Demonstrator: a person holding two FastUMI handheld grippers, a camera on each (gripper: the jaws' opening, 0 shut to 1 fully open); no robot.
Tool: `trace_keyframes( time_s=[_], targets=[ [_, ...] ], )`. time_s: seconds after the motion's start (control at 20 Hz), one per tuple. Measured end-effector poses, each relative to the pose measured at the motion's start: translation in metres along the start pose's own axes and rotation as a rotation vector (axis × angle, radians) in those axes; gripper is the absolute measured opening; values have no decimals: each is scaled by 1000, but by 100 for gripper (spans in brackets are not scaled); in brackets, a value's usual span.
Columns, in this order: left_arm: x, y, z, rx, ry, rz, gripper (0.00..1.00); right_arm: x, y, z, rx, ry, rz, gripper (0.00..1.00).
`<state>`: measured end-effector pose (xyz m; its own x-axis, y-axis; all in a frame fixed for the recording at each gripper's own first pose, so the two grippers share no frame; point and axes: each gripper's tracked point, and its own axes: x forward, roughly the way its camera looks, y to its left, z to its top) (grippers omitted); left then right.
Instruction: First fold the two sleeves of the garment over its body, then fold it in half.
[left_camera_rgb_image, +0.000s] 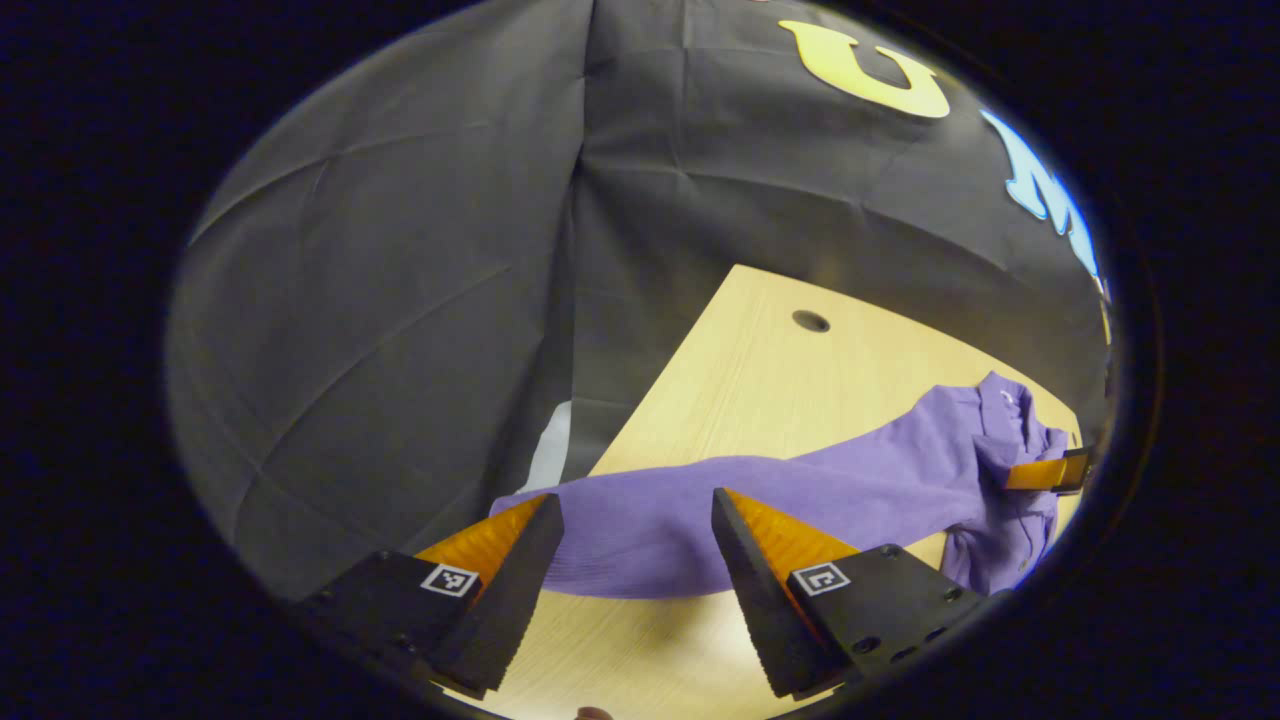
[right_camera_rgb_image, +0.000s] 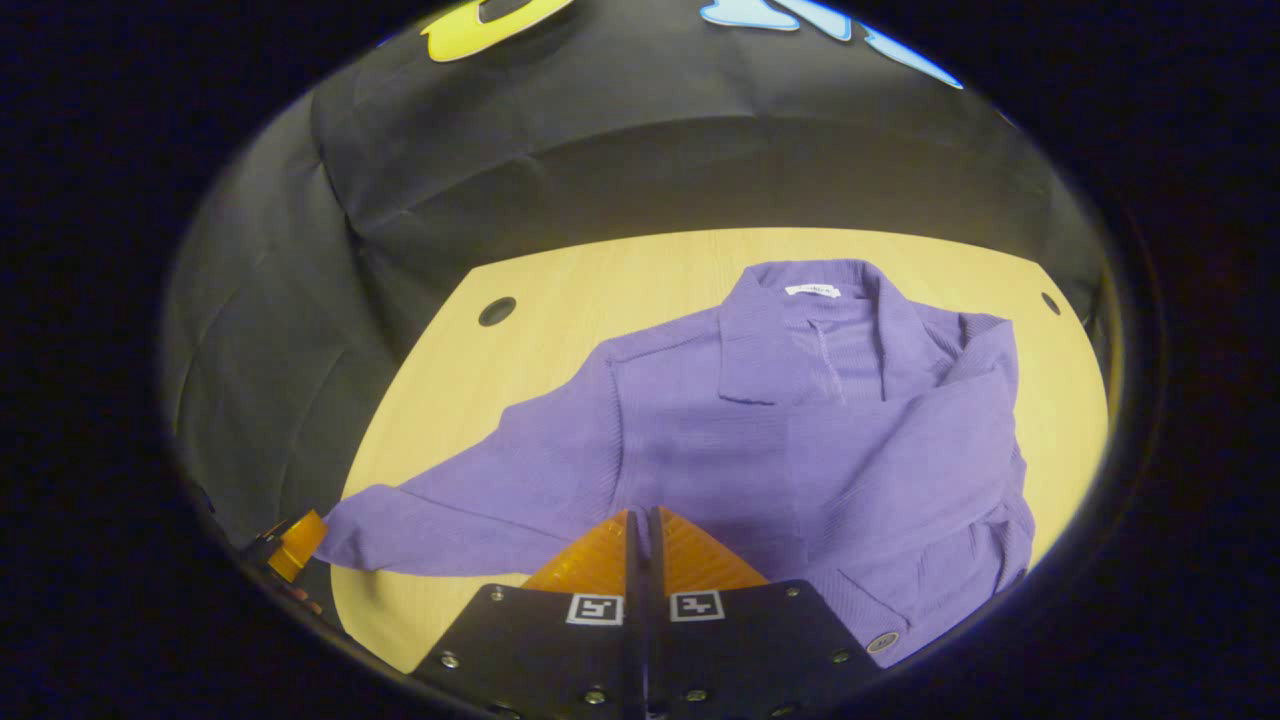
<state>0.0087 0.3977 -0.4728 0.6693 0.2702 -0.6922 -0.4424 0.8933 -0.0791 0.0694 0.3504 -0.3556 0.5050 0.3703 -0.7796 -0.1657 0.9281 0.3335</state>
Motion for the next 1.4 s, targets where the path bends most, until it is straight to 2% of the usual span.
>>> trace_keyframes(
  time_s=[0.05,0.2,0.25,0.3,0.35,0.4,0.45,0.65,0.85,1.0,1.05,1.2,1.25,1.35,1.4],
  targets=[
    [5,2,-5,-4,10,5,95,-1,3,-3,4,13,15,6],
    [11,6,-16,5,36,19,94,0,11,-3,-1,18,37,17],
    [13,7,-19,8,45,25,98,0,13,-6,-2,21,43,32],
    [13,7,-23,9,54,32,98,-1,12,-4,-8,16,37,37],
    [14,6,-26,7,69,42,98,0,12,-4,-12,13,34,53],
    [13,5,-29,7,81,51,98,-2,13,-4,-12,17,37,46],
    [13,5,-31,9,90,69,95,-3,13,-4,-13,17,41,46],
    [13,8,-33,53,104,96,99,-10,6,2,-16,1,38,46],
    [13,7,-32,37,100,112,92,-17,-5,8,1,-16,28,46],
    [16,-2,-33,25,87,90,87,-22,-14,9,16,-23,21,46],
    [19,-6,-34,33,77,83,73,-24,-16,8,19,-24,20,46],
    [20,-9,-32,27,68,88,53,-29,-23,6,27,-26,19,46],
    [20,-10,-29,4,57,73,52,-30,-25,6,30,-27,19,46],
    [19,-10,-29,-44,37,76,19,-32,-27,5,34,-29,20,46],
    [19,-6,-29,-41,38,87,20,-34,-28,5,34,-34,21,46]
  ],
)
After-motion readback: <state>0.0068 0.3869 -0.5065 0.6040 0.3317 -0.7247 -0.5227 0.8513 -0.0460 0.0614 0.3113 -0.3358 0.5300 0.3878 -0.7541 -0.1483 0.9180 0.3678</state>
